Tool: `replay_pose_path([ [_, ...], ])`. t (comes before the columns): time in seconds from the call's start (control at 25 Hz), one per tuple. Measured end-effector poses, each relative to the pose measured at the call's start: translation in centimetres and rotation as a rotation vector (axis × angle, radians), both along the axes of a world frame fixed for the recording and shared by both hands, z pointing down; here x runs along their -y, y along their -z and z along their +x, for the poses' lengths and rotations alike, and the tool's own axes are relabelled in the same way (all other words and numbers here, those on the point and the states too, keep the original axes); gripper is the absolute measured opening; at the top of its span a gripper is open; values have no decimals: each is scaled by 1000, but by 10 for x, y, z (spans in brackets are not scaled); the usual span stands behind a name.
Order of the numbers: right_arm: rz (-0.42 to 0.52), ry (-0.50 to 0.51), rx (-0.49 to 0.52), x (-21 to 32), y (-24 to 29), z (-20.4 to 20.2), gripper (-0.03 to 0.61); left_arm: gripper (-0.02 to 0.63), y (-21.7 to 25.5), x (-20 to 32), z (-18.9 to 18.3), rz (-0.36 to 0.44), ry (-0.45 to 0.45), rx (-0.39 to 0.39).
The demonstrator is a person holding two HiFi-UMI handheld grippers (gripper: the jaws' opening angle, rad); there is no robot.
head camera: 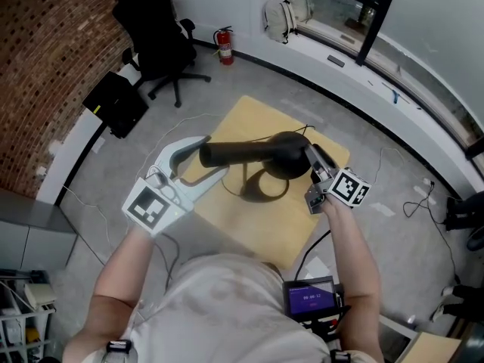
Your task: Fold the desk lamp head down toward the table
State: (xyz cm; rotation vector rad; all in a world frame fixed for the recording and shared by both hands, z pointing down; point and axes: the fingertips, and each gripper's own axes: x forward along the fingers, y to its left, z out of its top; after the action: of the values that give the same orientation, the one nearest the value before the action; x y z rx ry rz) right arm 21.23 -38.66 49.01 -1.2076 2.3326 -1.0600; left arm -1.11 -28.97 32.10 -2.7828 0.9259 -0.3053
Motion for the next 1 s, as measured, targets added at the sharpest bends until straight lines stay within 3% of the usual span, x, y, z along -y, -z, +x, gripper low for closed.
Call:
replay_pose_path([
  [0.32, -31, 43, 41, -2, -20, -12, 192, 245, 8, 3, 12, -6, 2, 21],
  [0.52, -16, 79, 3, -4, -26, -24, 189, 244, 14, 5, 16, -20, 1, 16],
  [0.6, 49, 112, -42, -7, -17, -38, 21, 243, 15, 7, 17, -23, 5, 19],
  [1.0, 110, 91, -145, -5, -13, -46, 12, 242, 13, 10, 17, -37, 19, 34],
])
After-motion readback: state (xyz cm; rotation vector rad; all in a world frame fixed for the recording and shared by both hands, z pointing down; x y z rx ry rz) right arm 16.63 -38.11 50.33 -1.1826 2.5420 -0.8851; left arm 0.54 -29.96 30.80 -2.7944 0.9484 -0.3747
